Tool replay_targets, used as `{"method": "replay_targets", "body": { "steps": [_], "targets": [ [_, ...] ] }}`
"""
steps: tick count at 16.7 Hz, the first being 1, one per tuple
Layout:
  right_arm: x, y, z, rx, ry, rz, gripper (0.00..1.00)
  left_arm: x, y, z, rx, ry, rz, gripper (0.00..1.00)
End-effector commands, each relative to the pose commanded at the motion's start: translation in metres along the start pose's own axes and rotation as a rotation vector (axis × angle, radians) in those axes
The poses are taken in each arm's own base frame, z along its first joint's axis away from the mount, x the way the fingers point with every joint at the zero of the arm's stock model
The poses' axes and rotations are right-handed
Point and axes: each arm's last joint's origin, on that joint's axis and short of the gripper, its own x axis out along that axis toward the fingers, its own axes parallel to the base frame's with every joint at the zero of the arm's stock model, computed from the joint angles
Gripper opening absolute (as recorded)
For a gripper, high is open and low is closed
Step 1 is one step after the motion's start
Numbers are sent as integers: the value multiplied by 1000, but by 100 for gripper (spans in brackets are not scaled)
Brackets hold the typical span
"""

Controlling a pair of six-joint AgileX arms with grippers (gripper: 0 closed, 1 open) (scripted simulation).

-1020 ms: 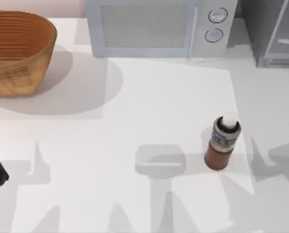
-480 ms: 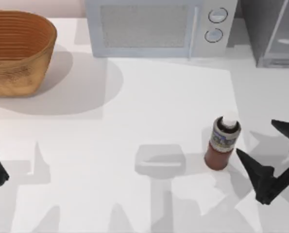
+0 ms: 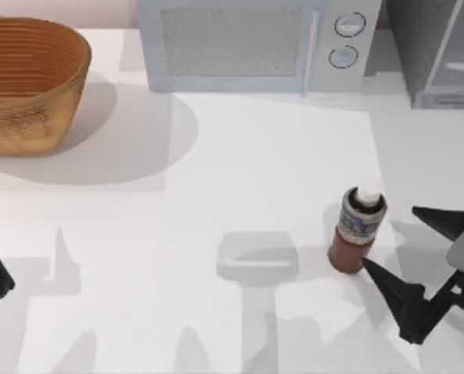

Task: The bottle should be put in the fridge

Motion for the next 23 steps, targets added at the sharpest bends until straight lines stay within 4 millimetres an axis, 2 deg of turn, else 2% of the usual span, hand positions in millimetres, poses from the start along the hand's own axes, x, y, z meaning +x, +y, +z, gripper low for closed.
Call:
{"method": "replay_targets", "body": {
  "steps": [4,12,16,23],
  "targets": [
    [3,-1,0,1,1,-3,100,0,0,0,0,0,0,100],
    [59,0,0,0,0,0,100,0,0,0,0,0,0,100],
    [60,0,0,0,0,0,100,0,0,0,0,0,0,100],
    [60,0,0,0,0,0,48,0,0,0,0,0,0,100]
  ]
}}
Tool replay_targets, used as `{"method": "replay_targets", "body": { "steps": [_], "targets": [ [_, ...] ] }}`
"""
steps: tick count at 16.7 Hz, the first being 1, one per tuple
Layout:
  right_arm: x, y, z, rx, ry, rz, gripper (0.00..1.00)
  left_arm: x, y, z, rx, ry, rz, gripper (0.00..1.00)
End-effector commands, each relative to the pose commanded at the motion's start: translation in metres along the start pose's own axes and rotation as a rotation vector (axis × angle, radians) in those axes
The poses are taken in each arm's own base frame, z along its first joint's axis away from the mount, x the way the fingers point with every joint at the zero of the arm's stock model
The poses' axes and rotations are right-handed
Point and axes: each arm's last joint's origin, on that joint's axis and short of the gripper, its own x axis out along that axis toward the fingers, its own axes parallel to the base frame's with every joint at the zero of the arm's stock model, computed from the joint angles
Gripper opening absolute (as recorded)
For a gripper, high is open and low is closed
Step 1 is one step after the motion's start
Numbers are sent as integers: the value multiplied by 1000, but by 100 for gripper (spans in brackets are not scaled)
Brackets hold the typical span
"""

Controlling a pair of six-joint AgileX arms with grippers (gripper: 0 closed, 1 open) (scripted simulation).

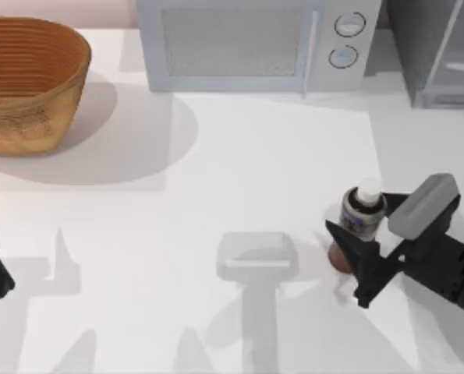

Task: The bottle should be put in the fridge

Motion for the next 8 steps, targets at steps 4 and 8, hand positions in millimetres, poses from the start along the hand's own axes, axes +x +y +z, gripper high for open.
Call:
{"method": "replay_targets", "body": {
  "steps": [4,8],
  "targets": [
    [0,0,0,0,0,0,18,0,0,0,0,0,0,100],
    [0,0,0,0,0,0,1,0,0,0,0,0,0,100]
  ]
}}
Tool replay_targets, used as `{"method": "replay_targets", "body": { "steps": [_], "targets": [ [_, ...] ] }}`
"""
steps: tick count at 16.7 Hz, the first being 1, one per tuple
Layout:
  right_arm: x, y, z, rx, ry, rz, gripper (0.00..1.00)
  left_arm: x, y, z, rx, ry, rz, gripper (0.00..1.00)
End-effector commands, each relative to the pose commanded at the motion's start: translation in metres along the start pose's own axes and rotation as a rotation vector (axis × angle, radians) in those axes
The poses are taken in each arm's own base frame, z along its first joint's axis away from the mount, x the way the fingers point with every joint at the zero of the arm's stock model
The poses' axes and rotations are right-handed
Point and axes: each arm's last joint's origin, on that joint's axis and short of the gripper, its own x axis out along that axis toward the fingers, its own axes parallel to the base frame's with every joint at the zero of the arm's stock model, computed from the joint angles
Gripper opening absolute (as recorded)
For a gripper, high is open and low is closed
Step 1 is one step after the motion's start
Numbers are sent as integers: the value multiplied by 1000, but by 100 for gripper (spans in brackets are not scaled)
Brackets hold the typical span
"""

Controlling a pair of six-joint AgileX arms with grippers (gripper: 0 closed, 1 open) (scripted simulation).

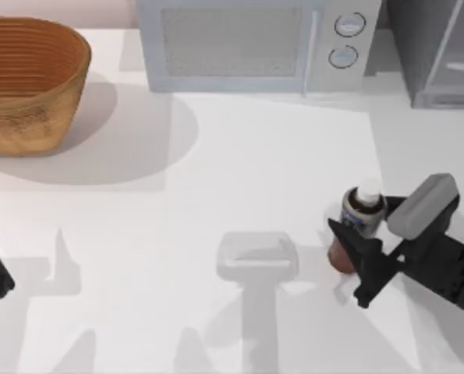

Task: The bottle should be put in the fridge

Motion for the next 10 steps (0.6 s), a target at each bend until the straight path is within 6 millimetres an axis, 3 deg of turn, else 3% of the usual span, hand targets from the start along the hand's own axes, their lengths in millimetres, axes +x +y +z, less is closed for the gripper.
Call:
{"method": "replay_targets", "body": {
  "steps": [10],
  "targets": [
    [-5,-8,4,0,-1,-1,1,0,0,0,0,0,0,100]
  ]
}}
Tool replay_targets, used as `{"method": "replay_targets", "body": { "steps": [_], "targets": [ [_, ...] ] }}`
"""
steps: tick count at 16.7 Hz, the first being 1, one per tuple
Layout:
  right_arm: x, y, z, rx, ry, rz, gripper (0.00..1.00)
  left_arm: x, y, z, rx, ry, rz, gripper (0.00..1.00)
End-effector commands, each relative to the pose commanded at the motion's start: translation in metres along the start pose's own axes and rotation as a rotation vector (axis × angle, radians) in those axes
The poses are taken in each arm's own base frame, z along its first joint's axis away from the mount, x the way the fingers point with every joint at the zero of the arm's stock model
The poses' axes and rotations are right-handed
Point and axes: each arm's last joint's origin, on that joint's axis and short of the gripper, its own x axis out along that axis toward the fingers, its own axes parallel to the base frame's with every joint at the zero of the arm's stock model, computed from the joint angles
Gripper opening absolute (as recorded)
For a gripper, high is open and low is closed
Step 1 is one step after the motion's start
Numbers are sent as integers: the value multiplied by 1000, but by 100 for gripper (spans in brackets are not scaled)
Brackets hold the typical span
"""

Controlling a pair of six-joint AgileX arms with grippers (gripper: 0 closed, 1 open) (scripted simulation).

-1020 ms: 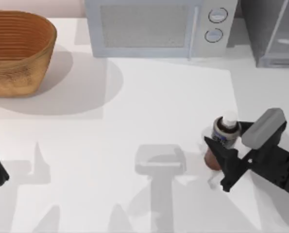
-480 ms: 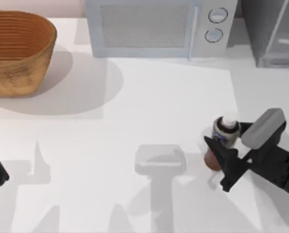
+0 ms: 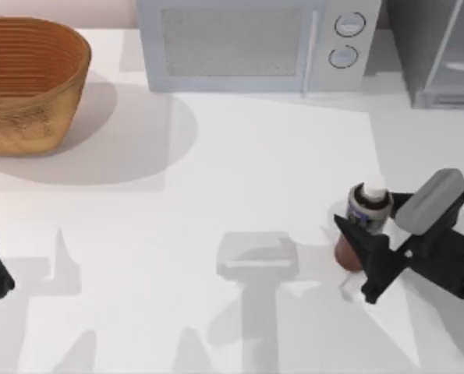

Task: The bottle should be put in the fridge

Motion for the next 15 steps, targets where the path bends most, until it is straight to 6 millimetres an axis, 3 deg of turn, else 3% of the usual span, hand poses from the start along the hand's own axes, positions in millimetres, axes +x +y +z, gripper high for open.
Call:
{"method": "replay_targets", "body": {
  "steps": [3,9,15],
  "targets": [
    [-16,-21,9,4,10,0,1,0,0,0,0,0,0,100],
    [-67,-59,28,9,9,1,1,0,0,0,0,0,0,100],
    [-74,-63,31,4,3,2,1,0,0,0,0,0,0,100]
  ]
}}
